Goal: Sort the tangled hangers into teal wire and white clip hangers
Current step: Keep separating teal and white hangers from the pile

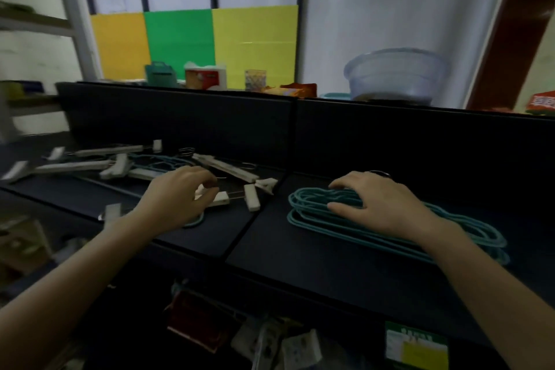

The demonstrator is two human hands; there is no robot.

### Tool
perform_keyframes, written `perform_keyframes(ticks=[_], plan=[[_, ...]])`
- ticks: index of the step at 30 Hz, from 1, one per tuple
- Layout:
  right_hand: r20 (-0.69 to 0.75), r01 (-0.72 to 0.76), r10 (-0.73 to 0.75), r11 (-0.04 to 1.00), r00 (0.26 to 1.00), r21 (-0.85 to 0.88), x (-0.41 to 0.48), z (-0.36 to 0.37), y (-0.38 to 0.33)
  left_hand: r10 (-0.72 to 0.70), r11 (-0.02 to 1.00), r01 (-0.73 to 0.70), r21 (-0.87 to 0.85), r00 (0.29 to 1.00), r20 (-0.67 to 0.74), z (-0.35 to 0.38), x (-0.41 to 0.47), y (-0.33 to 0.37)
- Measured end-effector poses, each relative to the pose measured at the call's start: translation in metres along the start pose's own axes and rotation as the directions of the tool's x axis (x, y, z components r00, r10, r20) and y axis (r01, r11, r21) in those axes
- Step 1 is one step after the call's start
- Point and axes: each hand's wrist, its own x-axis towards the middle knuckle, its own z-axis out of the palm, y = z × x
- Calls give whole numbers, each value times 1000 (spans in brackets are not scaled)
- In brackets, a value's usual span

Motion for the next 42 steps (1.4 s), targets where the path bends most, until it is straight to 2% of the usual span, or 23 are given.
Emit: perform_keyframes(ticks=[8,20,23,34,42], plan=[[7,98,-99,995,995,33,42,22,-82,-104,995,104,3,994,-22,-17,-47,-67],[-62,98,-91,987,994,126,114,56,-217,-74,997,75,-32,997,32,-43,-86,-206],[-61,67,-62,994,996,91,132,63,-242,-68,996,70,-50,997,41,-46,-91,-239],[6,44,-44,995,999,93,207,67,-295,-65,992,67,-109,998,22,-37,-72,-328],[23,20,-21,999,1000,29,283,71,-306,-59,991,64,-115,997,49,-10,-12,-390]])
